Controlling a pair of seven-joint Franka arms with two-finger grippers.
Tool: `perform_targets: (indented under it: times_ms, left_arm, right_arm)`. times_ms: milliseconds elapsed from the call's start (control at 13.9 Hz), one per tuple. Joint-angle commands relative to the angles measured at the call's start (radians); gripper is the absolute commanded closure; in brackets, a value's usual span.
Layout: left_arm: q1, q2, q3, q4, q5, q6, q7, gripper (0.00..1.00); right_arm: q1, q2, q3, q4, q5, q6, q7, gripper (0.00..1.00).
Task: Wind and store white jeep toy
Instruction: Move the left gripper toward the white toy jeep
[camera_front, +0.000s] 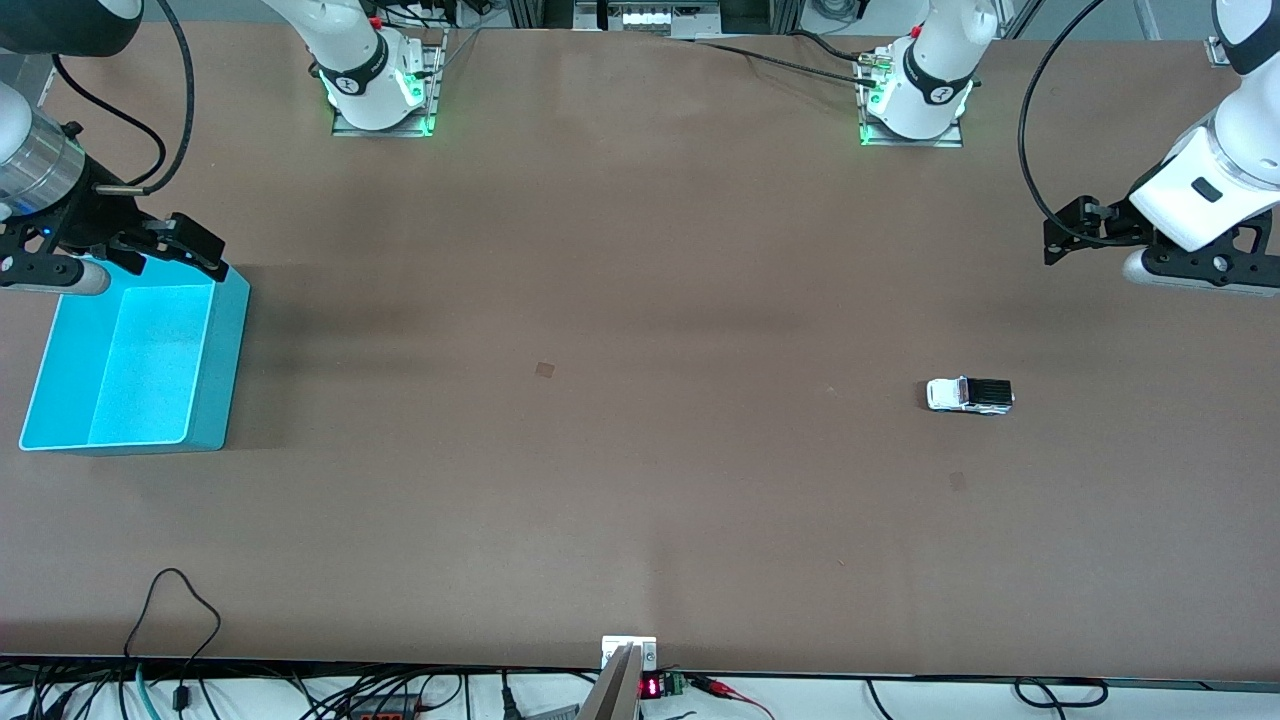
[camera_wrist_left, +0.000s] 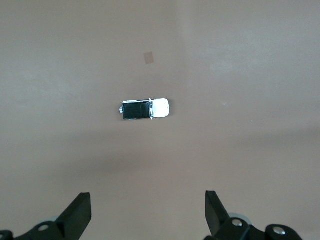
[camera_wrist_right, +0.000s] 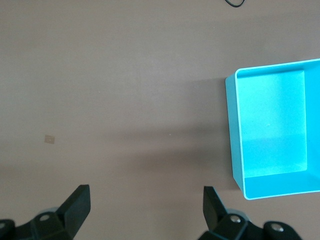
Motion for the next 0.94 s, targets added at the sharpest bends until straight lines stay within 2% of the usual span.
perform_targets:
  times_ms: [0, 288, 864]
  left_arm:
    - [-0.003, -0.006, 0.014, 0.011, -0.019, -0.015, 0.020, 0.00]
    - [-0.005, -0.005, 0.007, 0.020, -0.013, -0.021, 0.011, 0.00]
    - [0.006, 0.026, 0.008, 0.052, -0.025, -0.201, 0.037, 0.00]
  right_arm:
    - [-0.002, -0.021, -0.001, -0.021, 0.006, 0.001, 0.000, 0.00]
    - [-0.002, -0.021, -0.001, -0.021, 0.006, -0.002, 0.000, 0.00]
    - [-0.002, -0.021, -0.001, -0.021, 0.004, -0.002, -0.001, 0.00]
